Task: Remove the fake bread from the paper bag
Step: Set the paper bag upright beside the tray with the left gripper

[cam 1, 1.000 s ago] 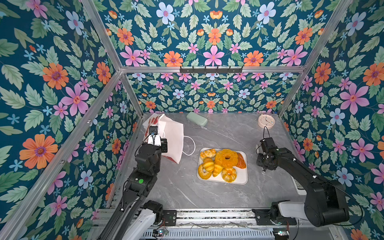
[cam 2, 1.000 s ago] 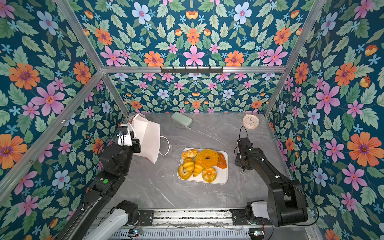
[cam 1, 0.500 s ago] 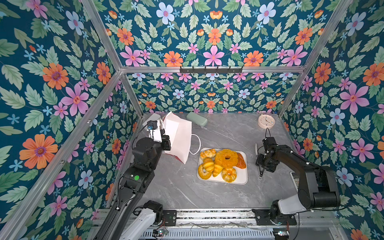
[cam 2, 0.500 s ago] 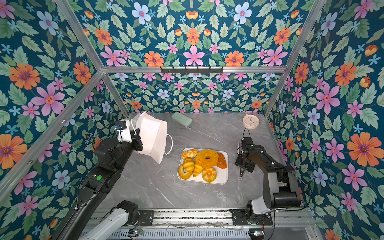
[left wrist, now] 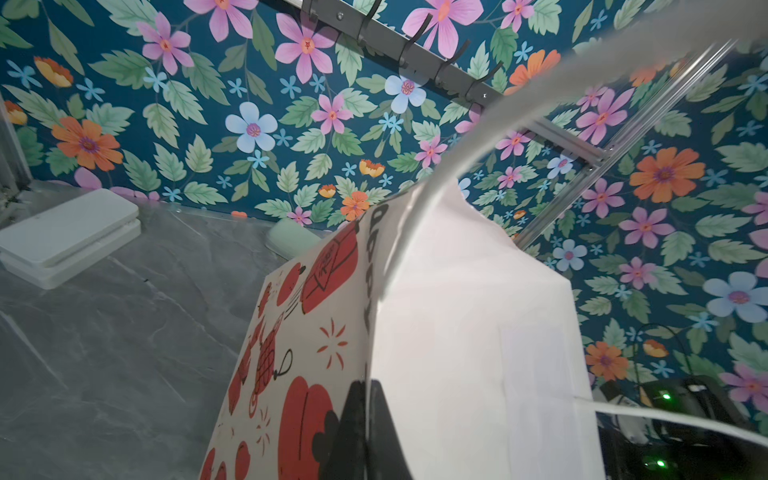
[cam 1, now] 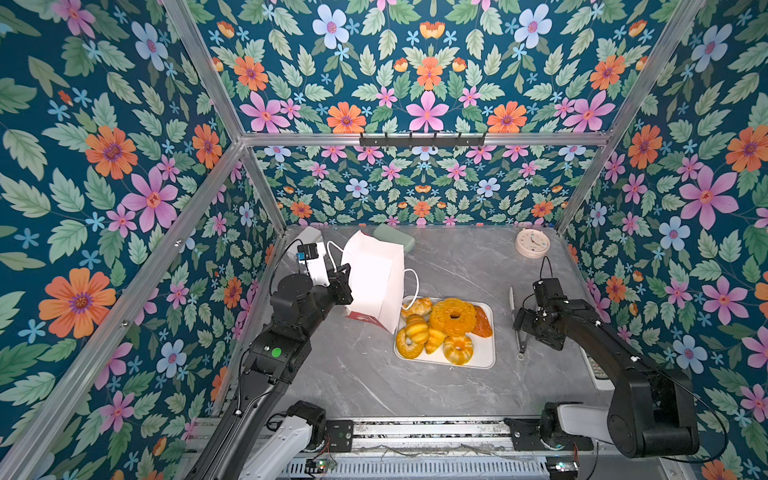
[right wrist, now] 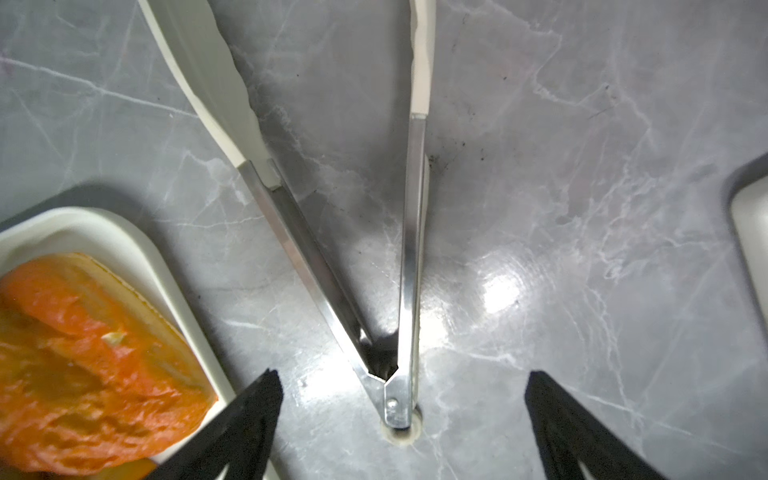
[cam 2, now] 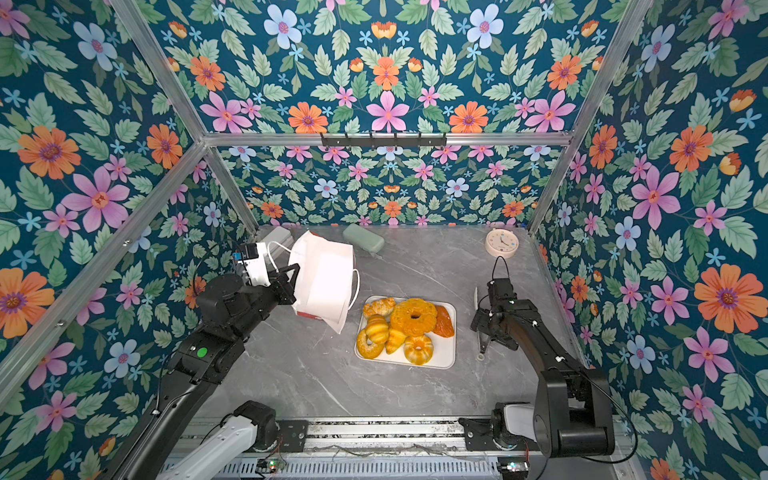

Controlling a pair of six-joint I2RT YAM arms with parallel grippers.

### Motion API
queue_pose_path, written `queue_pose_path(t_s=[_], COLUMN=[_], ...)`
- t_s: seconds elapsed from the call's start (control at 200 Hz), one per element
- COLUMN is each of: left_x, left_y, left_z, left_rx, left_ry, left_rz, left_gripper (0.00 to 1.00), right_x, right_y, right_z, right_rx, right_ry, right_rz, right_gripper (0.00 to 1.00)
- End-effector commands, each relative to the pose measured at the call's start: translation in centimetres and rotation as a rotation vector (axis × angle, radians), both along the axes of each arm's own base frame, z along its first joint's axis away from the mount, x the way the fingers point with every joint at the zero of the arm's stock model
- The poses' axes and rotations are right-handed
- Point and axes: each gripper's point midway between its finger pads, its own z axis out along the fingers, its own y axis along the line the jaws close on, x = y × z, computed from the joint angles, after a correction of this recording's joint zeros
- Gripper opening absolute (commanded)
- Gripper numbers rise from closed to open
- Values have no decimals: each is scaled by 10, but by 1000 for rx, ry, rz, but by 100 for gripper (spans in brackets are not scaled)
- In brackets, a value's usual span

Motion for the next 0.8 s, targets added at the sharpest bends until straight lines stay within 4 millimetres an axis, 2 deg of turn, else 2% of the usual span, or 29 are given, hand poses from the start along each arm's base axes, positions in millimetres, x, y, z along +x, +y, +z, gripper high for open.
queue_pose_path(t_s=[0.0,0.225,0.795], left_x=[-2,3,21], left_y=[-10,-20,-12], left_z=[8,-11,-35], left_rx=[-122,-171,-81], left_ry=[26,91,123], left_rz=[-40,-71,7], left_gripper=[0,0,0], right_x=[4,5,6], right_y=[4,8,11], right_z=[0,2,3], right_rx=[18,39,58], right_ry=[-14,-33,-50], right_rz=[11,24,33], right_gripper=[93,93,93])
